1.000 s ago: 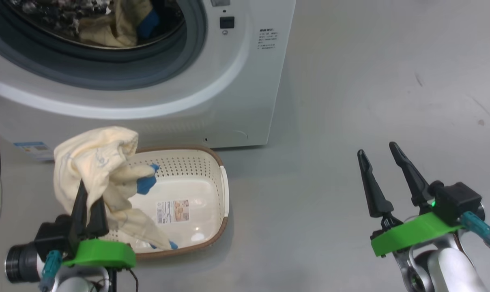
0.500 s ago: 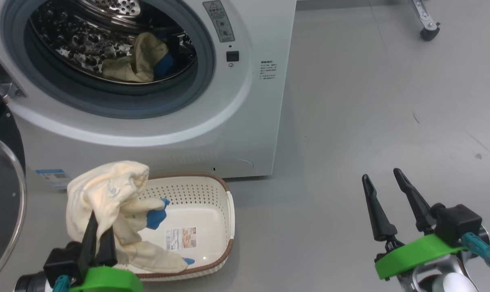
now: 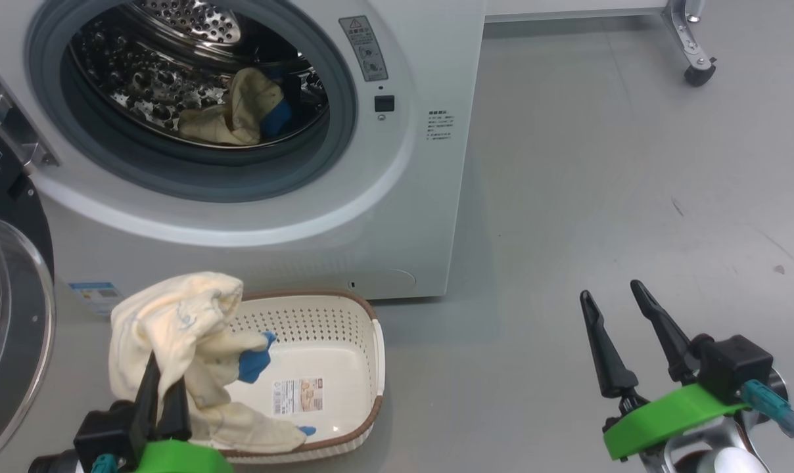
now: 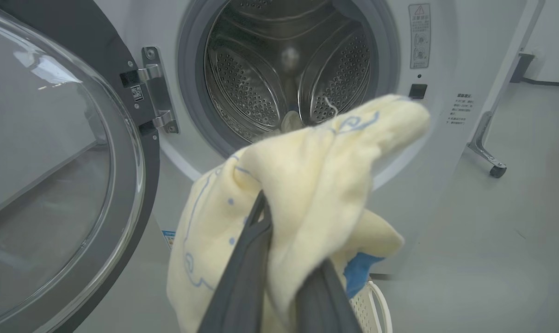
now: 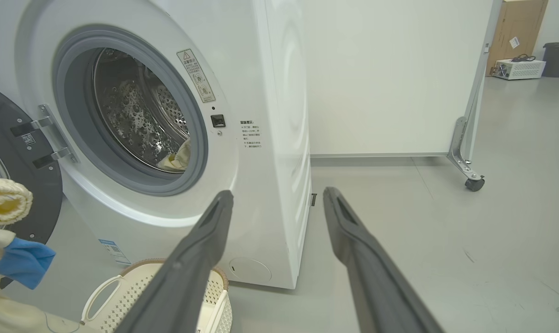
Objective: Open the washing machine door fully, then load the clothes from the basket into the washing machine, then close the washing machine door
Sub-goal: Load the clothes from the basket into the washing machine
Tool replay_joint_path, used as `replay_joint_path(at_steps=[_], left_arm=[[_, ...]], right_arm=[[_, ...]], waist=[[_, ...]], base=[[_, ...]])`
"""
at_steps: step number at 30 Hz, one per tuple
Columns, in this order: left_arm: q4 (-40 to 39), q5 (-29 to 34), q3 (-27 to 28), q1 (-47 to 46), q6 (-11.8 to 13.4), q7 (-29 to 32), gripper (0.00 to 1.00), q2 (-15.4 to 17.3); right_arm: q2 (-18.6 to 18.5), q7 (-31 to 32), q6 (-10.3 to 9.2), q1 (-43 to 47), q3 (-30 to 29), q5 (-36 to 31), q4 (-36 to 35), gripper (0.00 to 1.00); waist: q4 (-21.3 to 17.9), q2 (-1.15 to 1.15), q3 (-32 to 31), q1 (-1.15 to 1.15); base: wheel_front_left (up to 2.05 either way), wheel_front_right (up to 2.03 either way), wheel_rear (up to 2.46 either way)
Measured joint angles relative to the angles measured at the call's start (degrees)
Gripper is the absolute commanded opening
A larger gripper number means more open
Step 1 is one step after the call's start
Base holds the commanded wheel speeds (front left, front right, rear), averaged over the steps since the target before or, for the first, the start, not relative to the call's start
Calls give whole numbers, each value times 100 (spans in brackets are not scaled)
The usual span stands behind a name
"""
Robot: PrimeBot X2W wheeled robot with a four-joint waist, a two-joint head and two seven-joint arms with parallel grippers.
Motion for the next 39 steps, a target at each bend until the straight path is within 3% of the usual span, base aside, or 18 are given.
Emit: replay_joint_path(at_steps=[29,39], left_arm=[[63,-93,-31,-236,38,8,0,85],[380,-264,37,-1308,-68,263,0,113]], right_arm=[[0,-1,0,-8,158,37,2,100],[0,-141,0,-483,307,123,4,100]], waist=[[-150,0,375,1],[-306,0,1172,1]], base=[[0,0,0],[0,0,0]])
